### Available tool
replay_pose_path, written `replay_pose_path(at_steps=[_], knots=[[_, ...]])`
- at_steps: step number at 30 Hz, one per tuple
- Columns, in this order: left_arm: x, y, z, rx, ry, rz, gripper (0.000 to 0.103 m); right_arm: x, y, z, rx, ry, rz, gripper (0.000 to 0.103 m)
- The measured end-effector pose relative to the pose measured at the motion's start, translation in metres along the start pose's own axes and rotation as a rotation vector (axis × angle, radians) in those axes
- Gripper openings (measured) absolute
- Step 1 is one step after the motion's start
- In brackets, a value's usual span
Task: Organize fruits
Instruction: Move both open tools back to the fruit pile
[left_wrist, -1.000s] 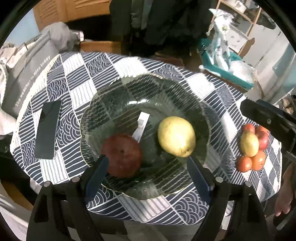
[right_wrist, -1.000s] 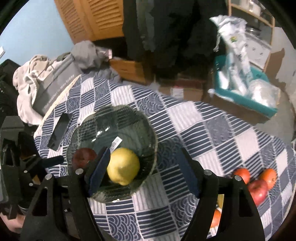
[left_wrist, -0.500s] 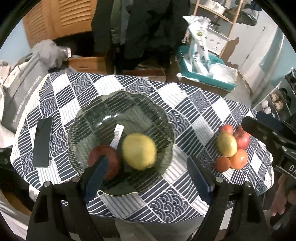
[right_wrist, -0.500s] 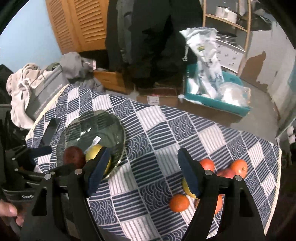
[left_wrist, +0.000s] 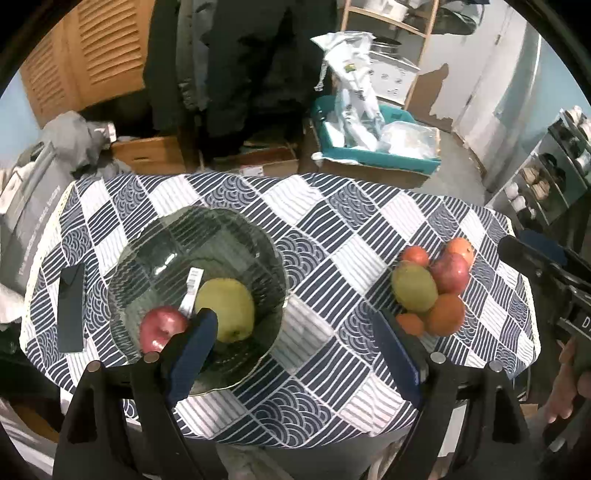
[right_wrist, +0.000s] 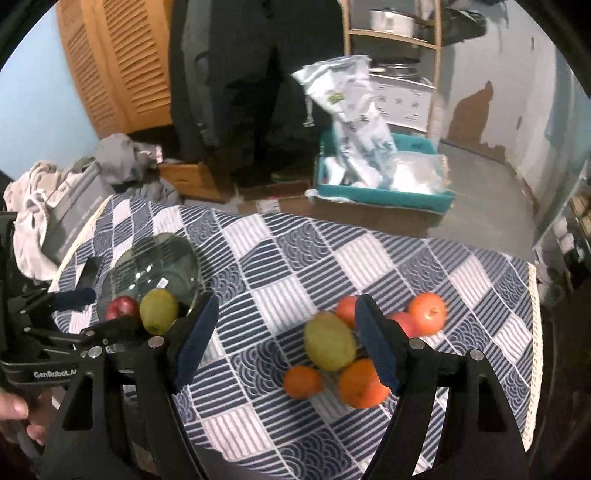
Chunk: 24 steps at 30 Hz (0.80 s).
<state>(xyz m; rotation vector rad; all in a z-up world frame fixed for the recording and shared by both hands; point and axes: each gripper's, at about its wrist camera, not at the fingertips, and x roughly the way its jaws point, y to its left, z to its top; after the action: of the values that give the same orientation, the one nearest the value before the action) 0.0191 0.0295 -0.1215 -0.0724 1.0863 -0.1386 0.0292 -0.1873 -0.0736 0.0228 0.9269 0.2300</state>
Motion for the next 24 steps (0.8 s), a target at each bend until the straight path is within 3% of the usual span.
replay_pose_path(at_steps=[14,24], knots=[[0.0,-0.048,0.002,0.069,-0.013,0.001,0.087,-0.028,-0.059,-0.017,0.069,-0.039,-0.068,0.08],[0.034,-0.076,-0.006,0.127,0.031,0.007,0.087,0.004,-0.08,-0.044,0.087,0.064,-0.08,0.081]])
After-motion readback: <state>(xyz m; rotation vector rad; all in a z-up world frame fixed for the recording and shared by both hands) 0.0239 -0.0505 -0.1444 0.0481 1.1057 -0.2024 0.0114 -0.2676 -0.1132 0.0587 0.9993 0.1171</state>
